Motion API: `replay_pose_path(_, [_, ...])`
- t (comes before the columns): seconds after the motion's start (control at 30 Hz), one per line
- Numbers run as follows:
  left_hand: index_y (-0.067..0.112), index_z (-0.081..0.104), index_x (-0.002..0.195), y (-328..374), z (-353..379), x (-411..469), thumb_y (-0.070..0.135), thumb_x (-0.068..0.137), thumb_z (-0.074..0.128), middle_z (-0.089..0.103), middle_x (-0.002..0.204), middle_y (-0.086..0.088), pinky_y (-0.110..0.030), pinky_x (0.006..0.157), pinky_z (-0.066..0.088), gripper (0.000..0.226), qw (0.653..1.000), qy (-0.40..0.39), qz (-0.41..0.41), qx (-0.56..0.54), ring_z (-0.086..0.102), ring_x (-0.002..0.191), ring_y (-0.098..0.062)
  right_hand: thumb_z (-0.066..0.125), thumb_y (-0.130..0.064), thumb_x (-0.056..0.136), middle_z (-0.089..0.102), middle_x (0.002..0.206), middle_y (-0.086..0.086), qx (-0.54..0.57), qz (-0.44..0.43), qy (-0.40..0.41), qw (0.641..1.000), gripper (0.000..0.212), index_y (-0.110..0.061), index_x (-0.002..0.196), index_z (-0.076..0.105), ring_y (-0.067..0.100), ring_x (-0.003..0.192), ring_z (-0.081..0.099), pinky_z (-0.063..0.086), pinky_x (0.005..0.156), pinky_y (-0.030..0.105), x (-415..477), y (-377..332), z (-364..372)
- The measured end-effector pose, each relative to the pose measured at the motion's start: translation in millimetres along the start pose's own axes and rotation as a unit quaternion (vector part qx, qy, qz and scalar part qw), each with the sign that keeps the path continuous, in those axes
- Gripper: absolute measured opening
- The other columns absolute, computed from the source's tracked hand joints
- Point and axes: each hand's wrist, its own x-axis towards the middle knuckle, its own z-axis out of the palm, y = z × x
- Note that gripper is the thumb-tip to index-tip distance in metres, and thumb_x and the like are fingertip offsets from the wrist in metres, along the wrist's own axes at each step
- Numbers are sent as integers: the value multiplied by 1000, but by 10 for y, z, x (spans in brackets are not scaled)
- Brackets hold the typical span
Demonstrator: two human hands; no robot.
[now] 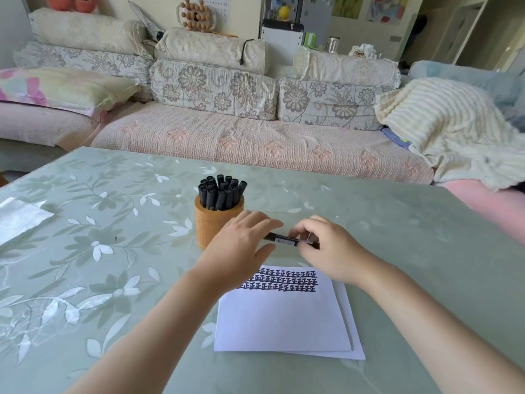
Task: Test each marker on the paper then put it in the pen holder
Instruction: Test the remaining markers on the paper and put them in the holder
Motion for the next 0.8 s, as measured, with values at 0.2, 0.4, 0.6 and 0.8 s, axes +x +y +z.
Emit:
replay_pose_path(0.2, [24,67,107,90,59,-36,22,92,62,59,87,9,-32,76,49,16,998,-37,-19,-57,54,84,-13,61,4,77,63,94,-8,112,42,-13,993,44,-34,97,67,7,76,59,47,72,18,-283,168,-62])
replay_pose_path(0.4, [23,67,101,198,112,-43,22,91,61,57,80,11,-26,72,47,12,996,-36,-48,-73,52,78,-8,65,9,82,64,71,0,356,107,60,926,23,-12,89,70,13,60,57,49,61,24,-288,206,-73])
replay_pose_path(0.6, [27,64,84,360,239,-27,44,87,60,57,78,14,-28,71,47,18,989,-98,-33,-109,54,78,-5,66,-14,90,65,79,5,544,130,62,826,6,-8,91,66,19,71,59,51,69,30,-207,186,-37])
replay_pose_path(0.8, [28,70,91,429,199,22,54,90,42,64,82,15,-29,66,51,38,988,-74,-61,-117,61,74,-2,45,-26,104,52,65,1,436,118,43,891,16,-12,102,51,20,54,52,52,57,35,-234,250,-31])
